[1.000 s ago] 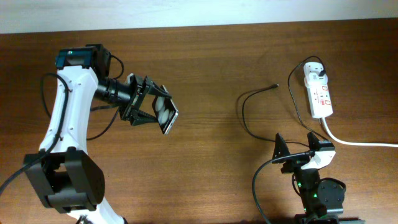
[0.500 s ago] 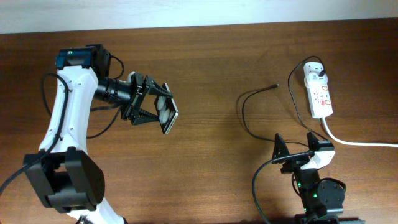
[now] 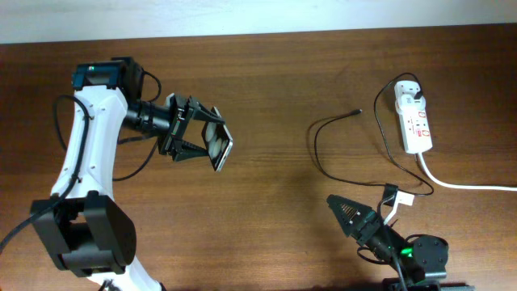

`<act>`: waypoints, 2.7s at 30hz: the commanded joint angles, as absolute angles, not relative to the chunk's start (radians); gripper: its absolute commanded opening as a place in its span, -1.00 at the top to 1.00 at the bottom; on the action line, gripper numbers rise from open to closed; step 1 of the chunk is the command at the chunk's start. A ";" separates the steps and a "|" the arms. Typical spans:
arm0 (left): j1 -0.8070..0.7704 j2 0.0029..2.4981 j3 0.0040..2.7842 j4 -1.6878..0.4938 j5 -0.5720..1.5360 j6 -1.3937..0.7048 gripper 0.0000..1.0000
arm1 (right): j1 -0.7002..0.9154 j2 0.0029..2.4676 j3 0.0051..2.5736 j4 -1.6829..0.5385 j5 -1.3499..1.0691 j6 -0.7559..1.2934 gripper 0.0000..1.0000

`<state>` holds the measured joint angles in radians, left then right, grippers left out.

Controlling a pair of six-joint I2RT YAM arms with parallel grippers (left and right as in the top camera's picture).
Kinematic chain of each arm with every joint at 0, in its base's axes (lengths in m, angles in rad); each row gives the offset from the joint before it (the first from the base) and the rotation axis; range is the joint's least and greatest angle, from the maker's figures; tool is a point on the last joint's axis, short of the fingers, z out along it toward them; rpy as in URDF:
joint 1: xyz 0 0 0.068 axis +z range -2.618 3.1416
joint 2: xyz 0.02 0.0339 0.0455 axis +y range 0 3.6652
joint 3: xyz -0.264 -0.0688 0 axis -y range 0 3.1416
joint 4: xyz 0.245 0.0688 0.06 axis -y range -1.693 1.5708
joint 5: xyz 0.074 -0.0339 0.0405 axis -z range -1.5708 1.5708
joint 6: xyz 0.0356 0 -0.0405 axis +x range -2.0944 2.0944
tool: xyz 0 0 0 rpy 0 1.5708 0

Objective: Plug charger to phone and switch on socket

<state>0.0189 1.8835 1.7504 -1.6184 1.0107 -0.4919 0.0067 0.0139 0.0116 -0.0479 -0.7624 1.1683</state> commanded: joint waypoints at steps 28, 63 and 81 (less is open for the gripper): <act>0.020 1.883 1.753 -1.474 0.946 -0.614 0.11 | 0.621 1.069 0.950 -0.367 -0.157 0.662 -0.98; 0.020 1.883 1.753 -1.473 0.892 -0.613 0.00 | 0.854 1.527 1.040 0.145 0.038 1.000 0.67; 0.294 1.389 1.765 -1.615 0.573 -0.184 -0.98 | 0.606 1.468 1.040 -0.068 -0.279 1.000 0.92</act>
